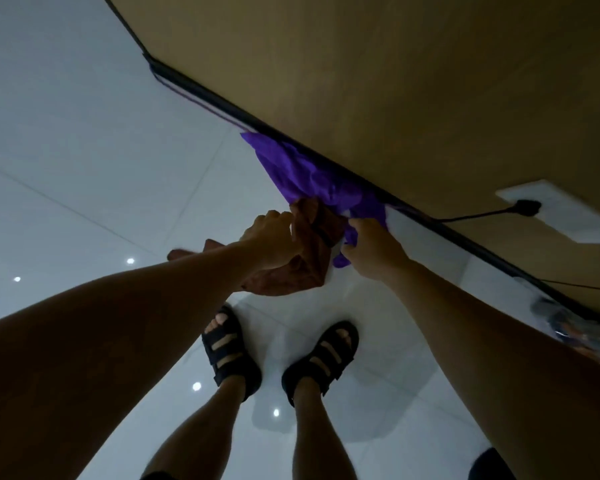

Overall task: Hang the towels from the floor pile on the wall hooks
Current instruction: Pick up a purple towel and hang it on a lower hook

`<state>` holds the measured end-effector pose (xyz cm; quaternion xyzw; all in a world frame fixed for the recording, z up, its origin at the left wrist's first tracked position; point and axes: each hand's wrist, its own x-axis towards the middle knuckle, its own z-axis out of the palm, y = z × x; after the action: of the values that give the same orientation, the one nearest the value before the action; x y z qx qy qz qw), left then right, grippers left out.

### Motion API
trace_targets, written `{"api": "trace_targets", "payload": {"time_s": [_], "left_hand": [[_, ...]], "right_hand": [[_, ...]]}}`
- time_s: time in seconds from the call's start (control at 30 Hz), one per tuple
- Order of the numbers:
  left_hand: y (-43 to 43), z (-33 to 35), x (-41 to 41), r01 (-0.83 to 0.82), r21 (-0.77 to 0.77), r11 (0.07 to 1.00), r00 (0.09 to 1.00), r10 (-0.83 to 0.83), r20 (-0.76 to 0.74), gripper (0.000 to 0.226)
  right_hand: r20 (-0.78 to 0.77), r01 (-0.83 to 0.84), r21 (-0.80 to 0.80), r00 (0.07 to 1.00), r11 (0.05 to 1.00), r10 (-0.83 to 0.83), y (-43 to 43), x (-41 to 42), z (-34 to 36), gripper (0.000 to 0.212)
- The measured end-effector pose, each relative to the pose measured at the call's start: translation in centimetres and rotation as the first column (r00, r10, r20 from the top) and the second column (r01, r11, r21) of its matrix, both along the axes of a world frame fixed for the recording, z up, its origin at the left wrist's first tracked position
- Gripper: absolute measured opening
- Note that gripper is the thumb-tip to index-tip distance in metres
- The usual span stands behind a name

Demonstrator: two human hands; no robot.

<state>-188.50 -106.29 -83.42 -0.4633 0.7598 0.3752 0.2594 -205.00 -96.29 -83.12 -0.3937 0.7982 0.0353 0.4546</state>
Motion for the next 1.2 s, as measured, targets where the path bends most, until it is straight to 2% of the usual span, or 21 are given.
{"api": "trace_targets", "payload": {"time_s": [0.2,0.33,0.47,0.53,0.6,0.63,0.7,0.77,0.9,1.07,1.13,1.2], "left_hand": [[-1.1,-10.8,-2.7,-0.028,-0.013,1.000,0.998,0.028,-0.058,0.044],[-2.4,-15.3,-3.8,-0.055,-0.010,0.998,0.995,0.054,-0.089,0.047],[-3.5,-18.3,-3.7,-0.044,-0.030,0.999,0.995,0.041,-0.089,0.042],[-3.7,-19.0,-3.2,-0.050,-0.030,0.998,0.995,0.048,-0.083,0.045],[-3.7,-19.1,-2.7,-0.055,-0.031,0.998,0.996,0.053,-0.072,0.048],[-3.6,-18.9,-2.4,-0.063,-0.029,0.998,0.996,0.061,-0.069,0.048],[-3.0,-17.5,-2.1,-0.069,-0.023,0.997,0.996,0.068,-0.055,0.049],[-2.3,-15.0,-2.0,-0.050,-0.007,0.999,0.998,0.050,-0.045,0.051],[-1.4,-8.6,-1.9,-0.037,0.021,0.999,0.992,0.040,-0.119,0.053],[-1.5,0.8,-2.0,0.017,0.012,1.000,0.969,-0.013,-0.248,0.062],[-1.7,4.7,-2.0,0.064,-0.003,0.998,0.950,-0.062,-0.307,0.064],[-1.9,8.5,-2.0,0.084,-0.001,0.996,0.935,-0.079,-0.347,0.056]], "right_hand": [[-0.015,0.017,-0.079,1.000,0.997,-0.018,-2.1,-2.3,-12.8,0.064],[-0.113,-0.110,-0.125,0.989,0.986,0.096,-4.5,-4.6,-19.1,0.070],[-0.245,-0.264,-0.100,0.941,0.959,0.233,-6.6,-6.5,-23.3,0.078],[-0.291,-0.332,-0.029,0.905,0.943,0.310,-6.8,-7.0,-24.4,0.070],[-0.323,-0.369,0.031,0.876,0.929,0.359,-6.7,-7.0,-24.3,0.044],[-0.333,-0.365,0.038,0.873,0.930,0.356,-6.5,-6.8,-24.0,0.033],[-0.311,-0.289,-0.018,0.911,0.957,0.270,-5.8,-6.1,-22.4,0.025],[-0.282,-0.187,-0.091,0.947,0.978,0.154,-5.4,-5.4,-19.7,0.025],[-0.251,-0.138,-0.198,0.964,0.970,0.086,-4.6,-3.7,-12.0,0.032],[-0.021,0.057,-0.342,0.997,0.938,-0.068,-3.3,-1.4,-1.1,0.032],[0.122,0.217,-0.362,0.975,0.907,-0.185,-2.9,-0.4,3.0,0.028],[0.220,0.352,-0.373,0.932,0.859,-0.286,-2.5,0.4,7.1,0.029]]}}
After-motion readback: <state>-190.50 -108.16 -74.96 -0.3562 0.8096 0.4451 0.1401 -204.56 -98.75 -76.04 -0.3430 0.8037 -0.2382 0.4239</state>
